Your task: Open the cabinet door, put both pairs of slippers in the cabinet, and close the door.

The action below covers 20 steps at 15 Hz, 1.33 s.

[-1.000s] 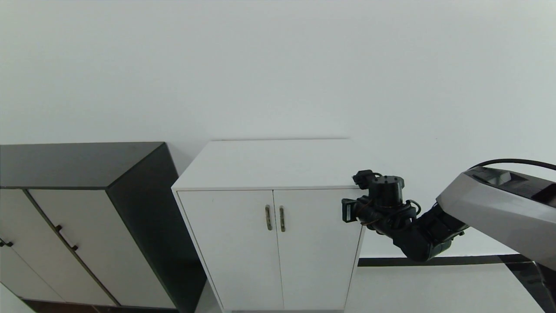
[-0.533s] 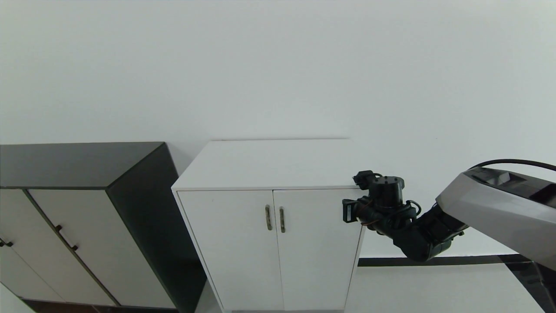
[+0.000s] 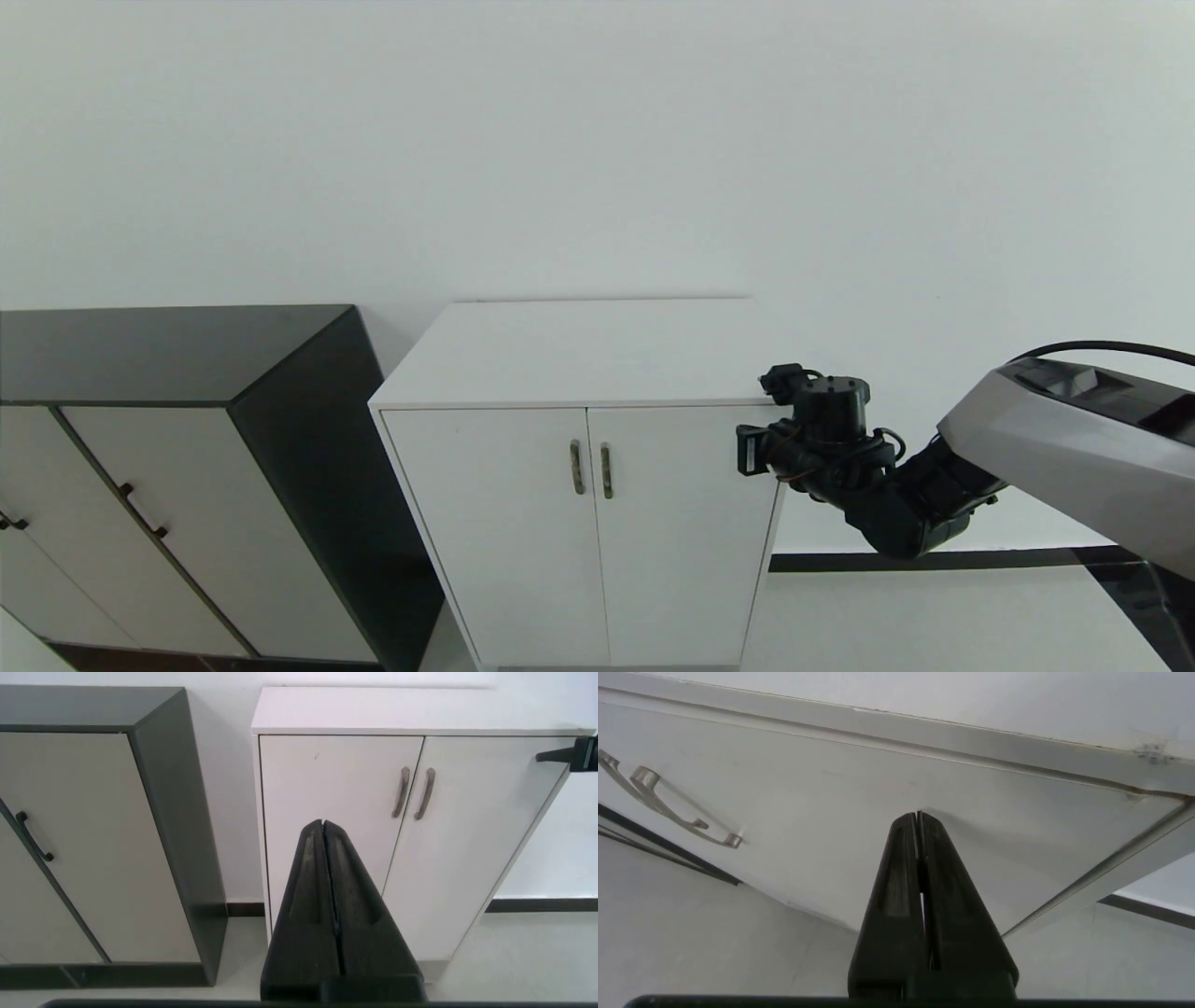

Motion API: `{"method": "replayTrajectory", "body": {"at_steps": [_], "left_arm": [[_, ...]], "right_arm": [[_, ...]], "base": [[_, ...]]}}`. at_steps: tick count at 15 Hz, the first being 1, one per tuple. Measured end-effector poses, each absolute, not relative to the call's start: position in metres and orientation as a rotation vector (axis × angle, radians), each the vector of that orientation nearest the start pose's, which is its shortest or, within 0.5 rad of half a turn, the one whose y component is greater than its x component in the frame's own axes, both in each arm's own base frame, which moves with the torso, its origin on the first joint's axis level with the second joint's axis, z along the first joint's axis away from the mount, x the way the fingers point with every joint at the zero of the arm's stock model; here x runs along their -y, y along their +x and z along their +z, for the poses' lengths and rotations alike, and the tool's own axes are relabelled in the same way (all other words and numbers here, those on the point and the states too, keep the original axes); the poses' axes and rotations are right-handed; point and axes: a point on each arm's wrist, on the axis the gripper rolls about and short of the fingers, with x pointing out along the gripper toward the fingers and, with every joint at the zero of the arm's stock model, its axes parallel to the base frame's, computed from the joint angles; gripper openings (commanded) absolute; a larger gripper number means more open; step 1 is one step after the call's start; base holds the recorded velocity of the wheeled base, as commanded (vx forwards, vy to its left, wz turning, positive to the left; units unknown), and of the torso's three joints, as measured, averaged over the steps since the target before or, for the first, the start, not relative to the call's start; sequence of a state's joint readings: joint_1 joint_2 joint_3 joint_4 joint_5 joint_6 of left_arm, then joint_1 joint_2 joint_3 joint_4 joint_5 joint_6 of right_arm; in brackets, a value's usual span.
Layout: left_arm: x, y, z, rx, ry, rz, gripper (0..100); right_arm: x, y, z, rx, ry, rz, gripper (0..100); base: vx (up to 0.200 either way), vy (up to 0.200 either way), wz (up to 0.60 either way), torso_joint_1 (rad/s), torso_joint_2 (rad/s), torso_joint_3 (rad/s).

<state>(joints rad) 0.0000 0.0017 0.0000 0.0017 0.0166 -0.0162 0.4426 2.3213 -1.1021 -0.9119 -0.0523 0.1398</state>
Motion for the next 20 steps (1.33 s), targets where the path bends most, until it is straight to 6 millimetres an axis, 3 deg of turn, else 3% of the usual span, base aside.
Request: {"method": "replayTrajectory", "body": {"at_steps": [13,20], "left_arm": [[0.0,-0.023,0.075,-0.003,-0.017,0.016,0],[0.0,-0.023,0.075,-0.003,-0.016,0.017,0]], "right_arm": [[-0.18,0.402,0.044,-0.323,0.065,0.346,0],[-0.178,0.396,0.042,-0.333,0.059,0.346,0]], "base": [[0.0,0.0,0.0,0.0,0.0,0.0],[0.0,0.0,0.0,0.0,0.0,0.0]]}}
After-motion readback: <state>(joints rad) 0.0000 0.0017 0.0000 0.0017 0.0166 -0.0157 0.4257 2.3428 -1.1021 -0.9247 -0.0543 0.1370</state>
